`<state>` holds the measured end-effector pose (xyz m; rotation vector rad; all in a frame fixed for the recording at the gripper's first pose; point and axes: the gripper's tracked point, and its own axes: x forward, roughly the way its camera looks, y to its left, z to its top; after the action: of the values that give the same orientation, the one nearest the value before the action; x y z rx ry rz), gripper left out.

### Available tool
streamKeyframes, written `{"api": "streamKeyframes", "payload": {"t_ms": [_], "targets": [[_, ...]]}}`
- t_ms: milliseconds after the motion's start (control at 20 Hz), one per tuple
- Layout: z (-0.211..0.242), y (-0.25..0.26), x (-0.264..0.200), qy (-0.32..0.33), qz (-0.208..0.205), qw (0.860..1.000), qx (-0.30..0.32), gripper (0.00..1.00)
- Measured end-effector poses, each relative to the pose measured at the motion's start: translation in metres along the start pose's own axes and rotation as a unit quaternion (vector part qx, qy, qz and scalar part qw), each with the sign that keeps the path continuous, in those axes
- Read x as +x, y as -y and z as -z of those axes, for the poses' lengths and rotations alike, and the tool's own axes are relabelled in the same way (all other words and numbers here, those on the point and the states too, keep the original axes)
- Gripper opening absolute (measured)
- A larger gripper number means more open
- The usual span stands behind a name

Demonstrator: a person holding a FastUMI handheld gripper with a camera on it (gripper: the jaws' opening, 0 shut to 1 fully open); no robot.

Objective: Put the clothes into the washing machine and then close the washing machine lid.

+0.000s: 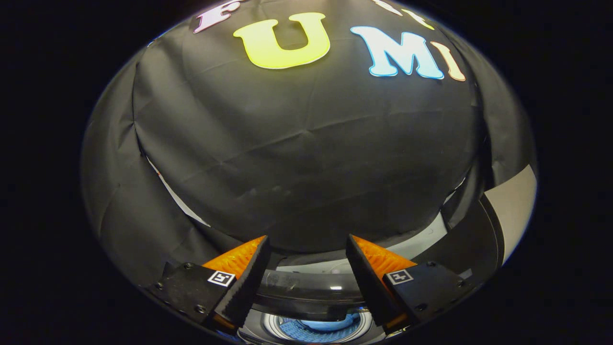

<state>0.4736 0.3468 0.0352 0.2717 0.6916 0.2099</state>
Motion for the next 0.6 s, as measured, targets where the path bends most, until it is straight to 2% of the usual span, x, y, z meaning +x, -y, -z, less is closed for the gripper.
{"api": "streamKeyframes", "payload": {"t_ms": [150, 350, 600], "targets": [[0.005, -0.002, 0.001, -0.003, 0.004, 1.0, -0.015, 0.98], [0.007, -0.001, 0.001, -0.003, 0.014, 0.998, -0.067, 0.98], [0.018, -0.003, -0.005, -0.008, 0.016, 0.998, -0.065, 0.99]]}}
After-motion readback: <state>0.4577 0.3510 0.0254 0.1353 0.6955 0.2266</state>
